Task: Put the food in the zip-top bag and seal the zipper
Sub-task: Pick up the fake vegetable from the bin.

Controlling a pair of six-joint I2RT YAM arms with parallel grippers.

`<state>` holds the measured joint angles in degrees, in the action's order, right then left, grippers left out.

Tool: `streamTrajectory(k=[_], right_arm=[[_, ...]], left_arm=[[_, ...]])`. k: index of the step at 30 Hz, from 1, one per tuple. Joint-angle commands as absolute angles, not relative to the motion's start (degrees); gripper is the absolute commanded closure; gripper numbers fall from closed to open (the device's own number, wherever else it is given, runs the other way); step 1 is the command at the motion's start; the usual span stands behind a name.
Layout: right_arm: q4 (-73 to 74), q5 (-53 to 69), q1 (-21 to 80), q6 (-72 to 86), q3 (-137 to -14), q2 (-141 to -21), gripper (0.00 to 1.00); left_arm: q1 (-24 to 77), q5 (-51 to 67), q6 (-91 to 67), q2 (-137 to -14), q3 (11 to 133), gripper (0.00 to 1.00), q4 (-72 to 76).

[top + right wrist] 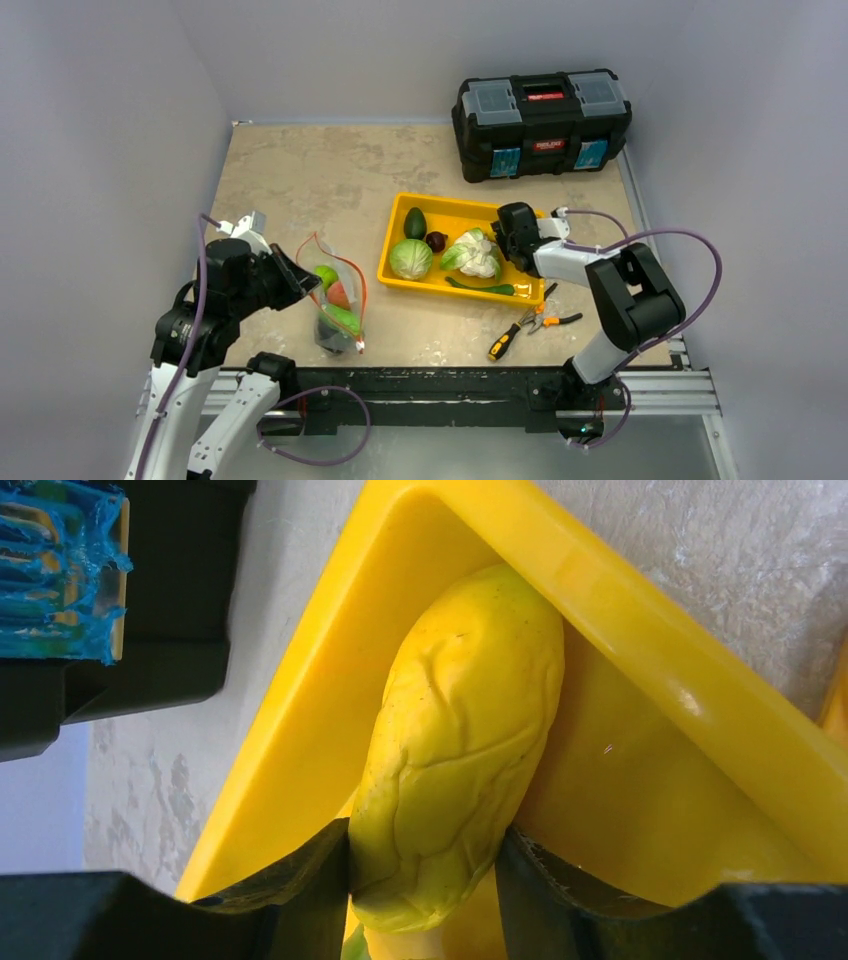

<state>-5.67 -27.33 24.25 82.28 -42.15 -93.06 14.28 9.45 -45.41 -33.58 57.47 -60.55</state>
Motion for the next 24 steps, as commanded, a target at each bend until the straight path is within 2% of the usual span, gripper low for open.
streamTrajectory(k=[1, 3, 9, 16, 18, 21, 24], right_arm=[[-7.4, -28.7, 23.9, 84.9, -39.9, -91.3, 0.61], [-7.5, -28.9, 23.9, 84.3, -39.1, -89.7, 0.64], [-5.9, -28.1, 24.0, 79.2, -37.3, -82.0, 0.83], [-5.6, -29.5, 24.1, 68.5, -35.5, -68.0, 0.96], [-10.0, -24.0, 24.4, 59.7, -36.2, -66.6, 0.97], [-11.8, -6.9, 25.9, 45.5, -42.6, -68.1, 0.97], [-14.3, 2.2, 35.6, 33.2, -49.4, -70.1, 0.97]], left_arm=[[14.4, 10.2, -45.0, -33.7, 57.5, 1.0, -57.8], [14.4, 10.2, -45.1, -33.7, 57.3, 1.0, -57.7], [14.4, 10.4, -45.1, -33.5, 57.5, 1.0, -57.7], [14.4, 10.1, -45.2, -32.8, 58.0, 1.0, -58.4], [14.4, 10.0, -45.2, -32.8, 57.9, 1.0, -58.4], [14.4, 10.1, -45.3, -32.8, 57.7, 1.0, -58.2], [14.4, 10.2, -45.5, -33.1, 57.9, 1.0, -58.2]])
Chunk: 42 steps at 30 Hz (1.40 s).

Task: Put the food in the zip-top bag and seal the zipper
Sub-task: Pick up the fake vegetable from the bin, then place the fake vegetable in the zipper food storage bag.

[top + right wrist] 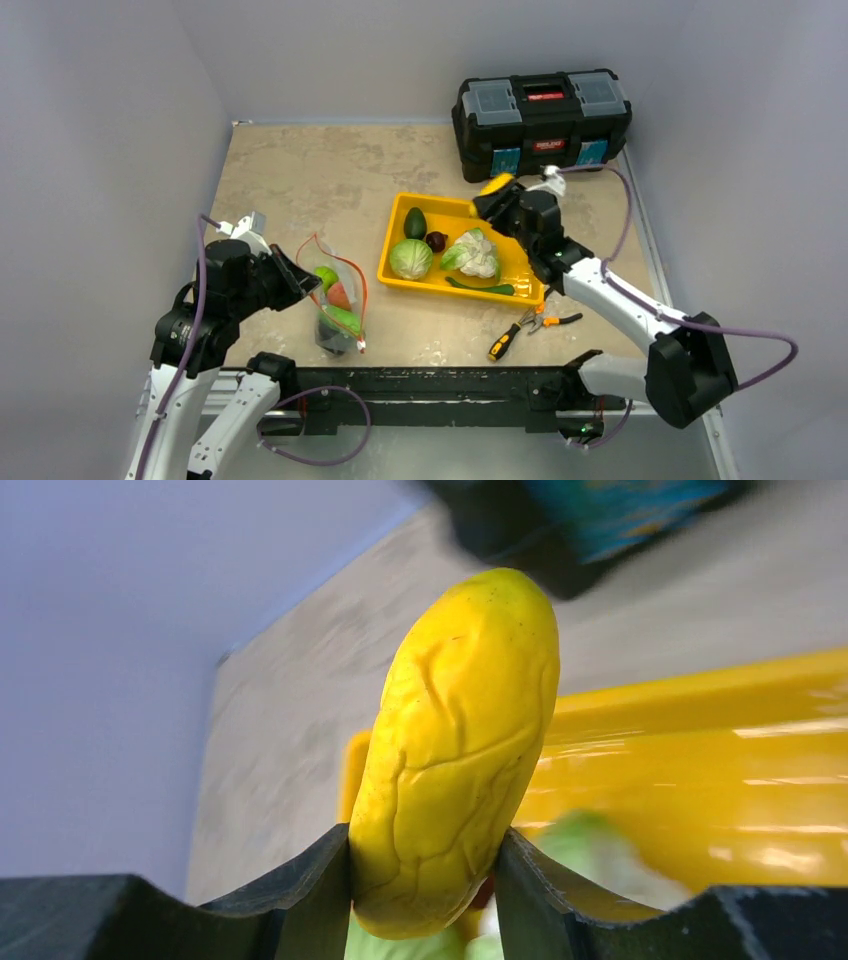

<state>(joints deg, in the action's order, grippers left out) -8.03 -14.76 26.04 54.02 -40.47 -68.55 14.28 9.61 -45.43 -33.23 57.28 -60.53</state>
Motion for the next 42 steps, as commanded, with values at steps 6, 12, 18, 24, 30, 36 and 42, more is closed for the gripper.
streamTrajectory(k=[6, 12, 18, 24, 30, 36, 42], right_arm=[[-16.8, 14.1, 52.9, 21.0, -56.5, -70.2, 0.96], [-20.4, 32.1, 58.0, 26.7, -61.7, -75.1, 0.91], [-7.5, 27.0, 58.8, 30.2, -70.3, -83.6, 0.92], [-1.8, 22.5, 62.5, 24.8, -73.9, -86.4, 0.9], [7.7, 10.3, 65.6, 21.3, -78.1, -89.1, 0.87], [15.1, -3.9, 68.1, 18.9, -83.4, -92.6, 0.8], [19.8, -15.7, 71.8, 16.8, -87.5, -95.4, 0.74]], left_arm=[[14.4, 10.2, -45.5, -32.9, 57.8, 1.0, -58.5], [14.4, 9.9, -45.4, -32.6, 57.5, 1.0, -58.5], [14.4, 10.1, -45.5, -32.8, 57.5, 1.0, -58.3], [14.4, 9.9, -45.4, -32.4, 57.7, 1.0, -58.6], [14.4, 10.1, -45.4, -32.6, 57.9, 1.0, -58.7], [14.4, 10.1, -45.4, -32.7, 57.7, 1.0, -58.5], [14.4, 10.1, -45.5, -32.5, 57.3, 1.0, -58.4]])
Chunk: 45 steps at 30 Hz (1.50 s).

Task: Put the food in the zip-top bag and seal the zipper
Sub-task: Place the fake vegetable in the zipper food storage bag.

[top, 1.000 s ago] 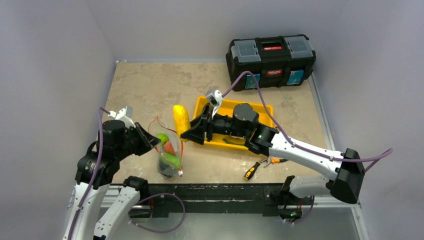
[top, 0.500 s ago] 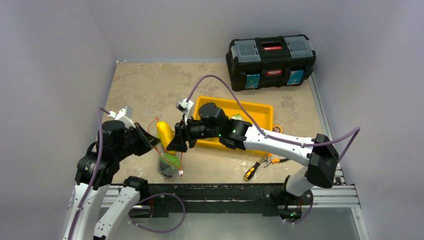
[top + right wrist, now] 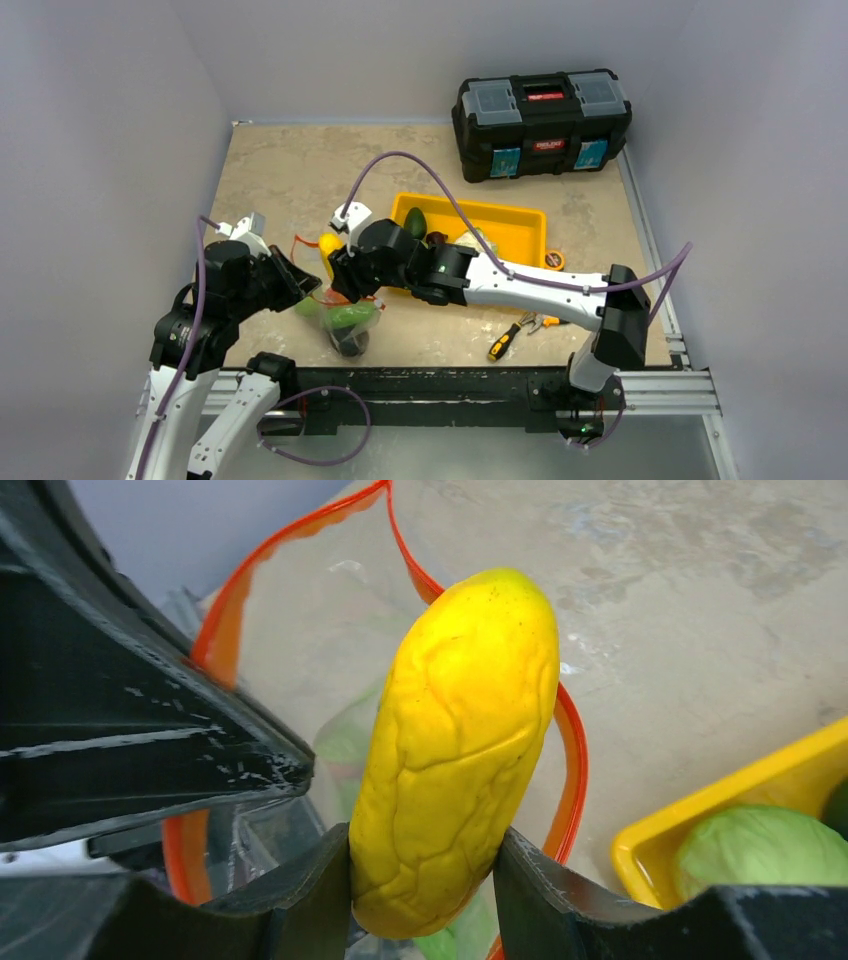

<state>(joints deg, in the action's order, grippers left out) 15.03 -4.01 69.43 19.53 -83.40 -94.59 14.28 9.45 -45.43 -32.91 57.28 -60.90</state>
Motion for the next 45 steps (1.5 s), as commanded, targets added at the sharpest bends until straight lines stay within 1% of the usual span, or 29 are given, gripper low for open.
streamTrajectory(k=[1, 3, 8, 12, 15, 18, 21, 31, 36, 39, 45], right_arm=[[20.6, -17.3, 72.2, 16.7, -87.9, -95.8, 0.74], [21.0, -18.3, 72.7, 16.1, -88.2, -96.2, 0.74], [20.4, -15.2, 73.0, 15.2, -88.5, -97.1, 0.79], [20.0, -14.0, 73.3, 14.3, -88.8, -96.7, 0.79], [17.3, -14.6, 73.7, 13.1, -85.6, -93.5, 0.8], [13.7, -11.1, 73.7, 11.9, -81.1, -89.0, 0.8], [13.2, -8.2, 73.8, 10.5, -78.6, -87.1, 0.81], [16.6, -7.0, 74.5, 10.4, -78.5, -89.7, 0.83], [15.4, -3.1, 75.7, 8.7, -77.7, -89.8, 0.83], [16.9, -4.4, 75.7, 8.6, -79.7, -92.2, 0.83], [20.4, -13.5, 75.7, 12.4, -82.4, -97.0, 0.81]], left_arm=[[14.4, 10.1, -45.5, -32.5, 57.4, 1.0, -58.4], [14.4, 10.1, -45.4, -32.4, 57.5, 1.0, -58.7], [14.4, 10.2, -45.4, -32.5, 57.5, 1.0, -58.3], [14.4, 10.1, -44.9, -32.7, 58.0, 1.0, -58.6], [14.4, 10.0, -44.7, -32.7, 57.9, 1.0, -58.7], [14.4, 10.1, -44.4, -32.7, 58.0, 1.0, -59.1], [14.4, 10.4, -43.9, -32.9, 58.2, 1.0, -58.7], [14.4, 12.3, -42.7, -34.1, 59.5, 1.0, -59.0], [14.4, 13.1, -42.2, -34.1, 59.6, 1.0, -59.3], [14.4, 14.3, -41.8, -34.3, 59.5, 1.0, -59.1], [14.4, 15.3, -41.3, -34.1, 60.2, 1.0, -59.3]])
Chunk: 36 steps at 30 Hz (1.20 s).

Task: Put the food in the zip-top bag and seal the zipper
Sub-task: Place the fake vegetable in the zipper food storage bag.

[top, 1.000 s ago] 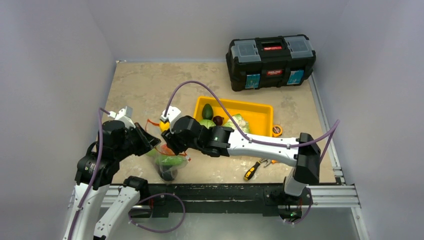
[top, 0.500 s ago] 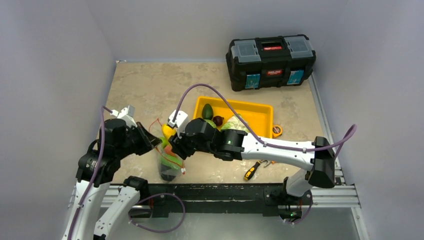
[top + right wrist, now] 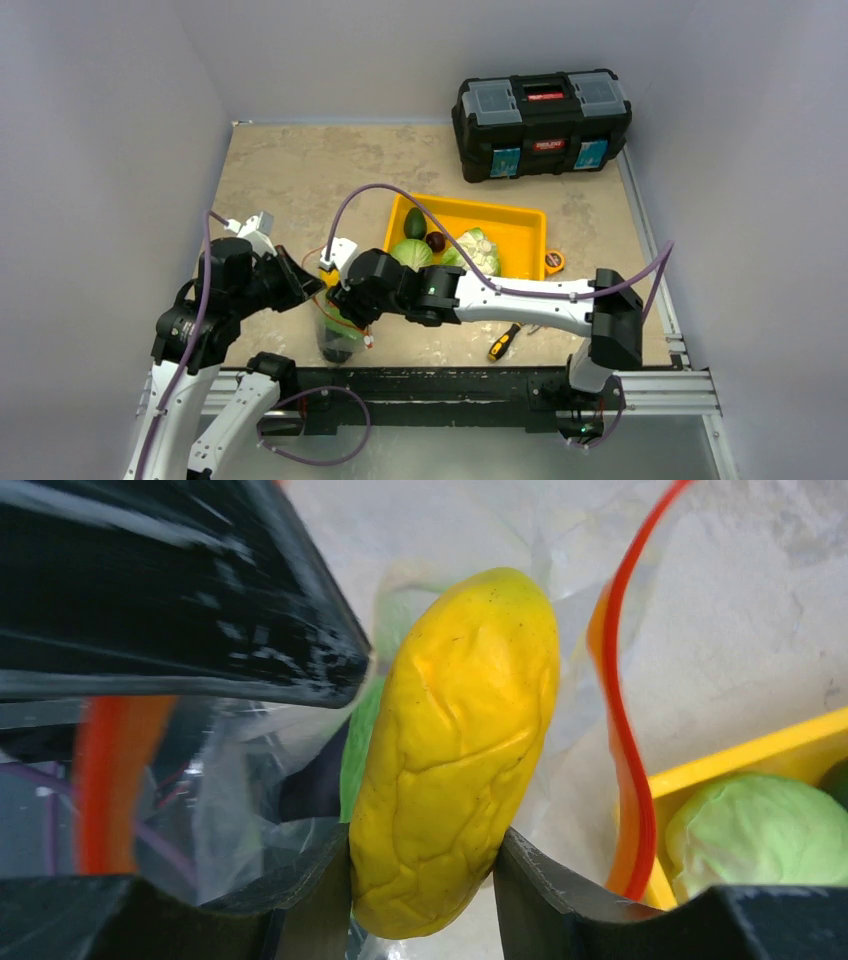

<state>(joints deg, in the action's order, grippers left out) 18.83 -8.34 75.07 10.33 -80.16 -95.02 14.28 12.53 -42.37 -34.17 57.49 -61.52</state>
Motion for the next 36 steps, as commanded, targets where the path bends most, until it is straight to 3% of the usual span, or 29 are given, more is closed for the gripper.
streamTrajectory(k=[1, 8, 12, 15, 19, 36], right_arm=[[20.2, -14.3, 75.7, 12.9, -82.2, -97.0, 0.8], [17.8, -15.0, 75.8, 13.8, -83.9, -97.9, 0.68], [14.9, -11.8, 75.7, 15.3, -86.5, -99.2, 0.5], [12.6, -10.4, 75.7, 16.0, -86.2, -98.5, 0.31], [12.0, -10.2, 75.7, 16.4, -84.4, -96.7, 0.22], [14.9, -11.7, 75.6, 22.1, -70.3, -81.3, 0.21]], left_arm=[[14.4, 15.2, -41.3, -33.9, 60.1, 1.0, -59.3], [14.4, 15.5, -41.4, -33.9, 59.1, 1.0, -58.8], [14.4, 15.8, -41.7, -34.0, 59.2, 1.0, -58.5], [14.4, 15.6, -41.7, -33.7, 59.4, 1.0, -58.9], [14.4, 14.7, -41.2, -33.1, 59.4, 1.0, -59.7], [14.4, 14.4, -40.8, -34.0, 59.1, 1.0, -58.9]])
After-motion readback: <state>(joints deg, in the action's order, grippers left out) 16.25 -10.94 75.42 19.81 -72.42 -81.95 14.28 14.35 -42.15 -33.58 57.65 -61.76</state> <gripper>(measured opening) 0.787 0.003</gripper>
